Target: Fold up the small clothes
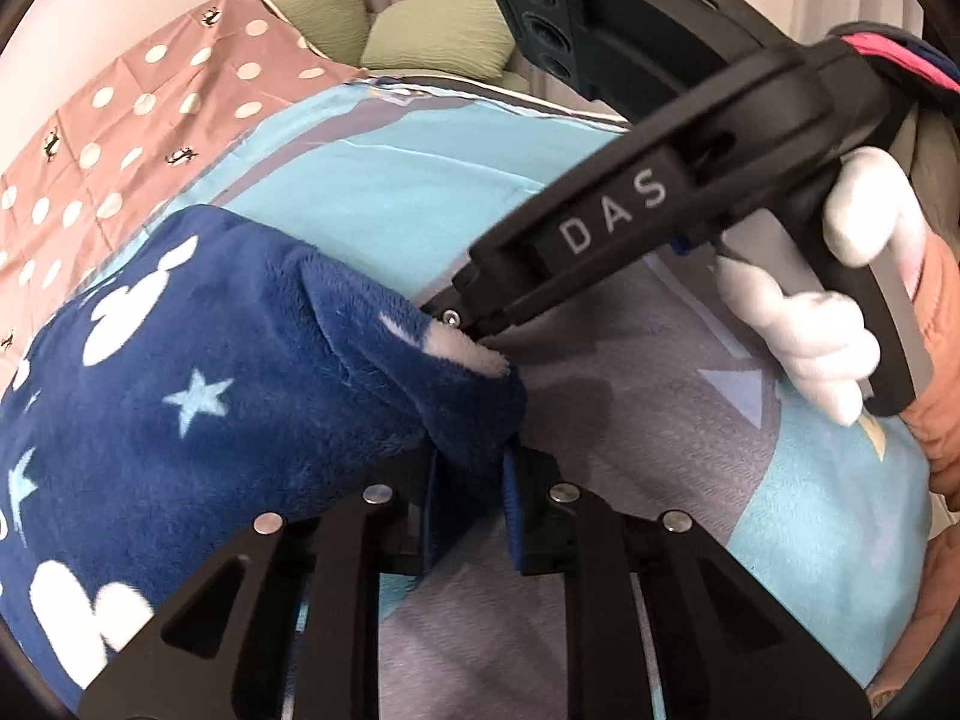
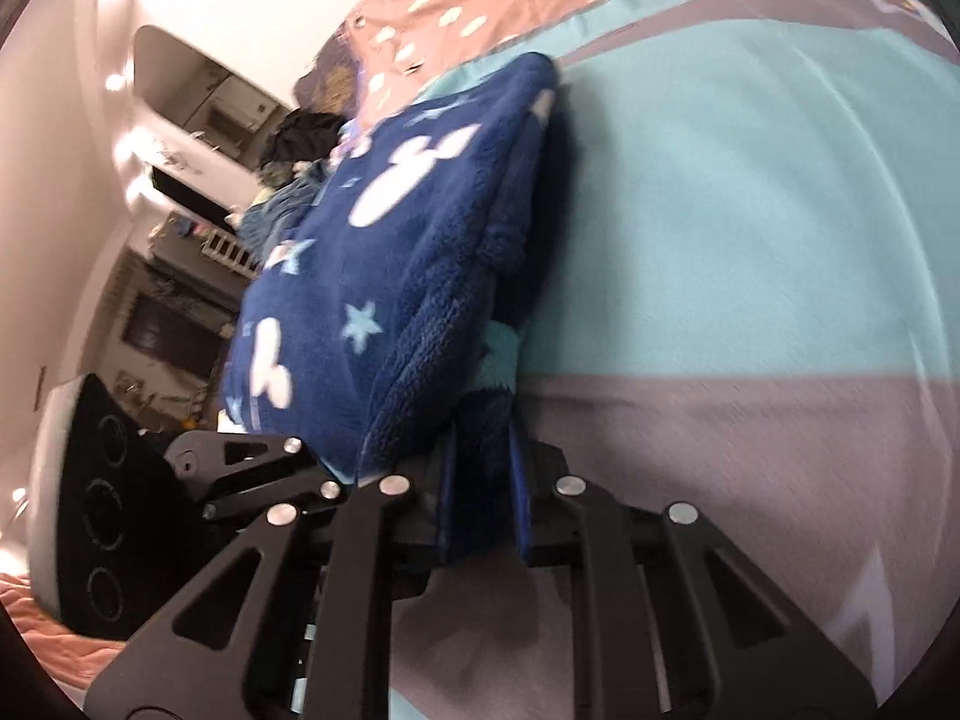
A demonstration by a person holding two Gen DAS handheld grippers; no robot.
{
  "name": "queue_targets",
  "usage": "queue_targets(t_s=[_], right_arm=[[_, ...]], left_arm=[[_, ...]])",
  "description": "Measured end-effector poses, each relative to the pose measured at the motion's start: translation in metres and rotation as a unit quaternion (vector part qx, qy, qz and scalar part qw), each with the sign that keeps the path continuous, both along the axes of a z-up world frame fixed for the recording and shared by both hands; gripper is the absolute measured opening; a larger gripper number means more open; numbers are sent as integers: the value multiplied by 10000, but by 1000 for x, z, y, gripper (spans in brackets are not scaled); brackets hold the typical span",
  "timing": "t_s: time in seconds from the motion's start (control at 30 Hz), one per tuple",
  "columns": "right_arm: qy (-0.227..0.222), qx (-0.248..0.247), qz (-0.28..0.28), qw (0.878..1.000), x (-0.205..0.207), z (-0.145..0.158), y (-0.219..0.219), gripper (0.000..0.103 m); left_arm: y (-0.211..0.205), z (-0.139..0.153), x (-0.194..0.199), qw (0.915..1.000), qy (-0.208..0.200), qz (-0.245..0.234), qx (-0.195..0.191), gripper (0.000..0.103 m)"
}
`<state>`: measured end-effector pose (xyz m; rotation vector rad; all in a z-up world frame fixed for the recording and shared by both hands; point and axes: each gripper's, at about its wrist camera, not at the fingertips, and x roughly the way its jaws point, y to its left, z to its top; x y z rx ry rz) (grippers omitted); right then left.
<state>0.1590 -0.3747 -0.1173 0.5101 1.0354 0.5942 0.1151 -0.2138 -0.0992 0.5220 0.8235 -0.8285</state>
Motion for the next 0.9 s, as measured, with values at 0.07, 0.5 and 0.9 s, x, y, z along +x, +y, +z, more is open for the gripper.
queue_targets(t_s=[0.07,0.5,0.9], right_arm=[[108,190,-264,9994,-6,-4,-10,16],[-164,-887,-660,9937,-42,8,24,0],[-1297,-1728,-838,9728,-88,80,83,32]], left_arm=[[1,-1,-3,10000,-62,10,-48,20],[82,36,-35,9950,15,586,-807,47],[380,49,-78,8905,-205,3941,-2267,52]])
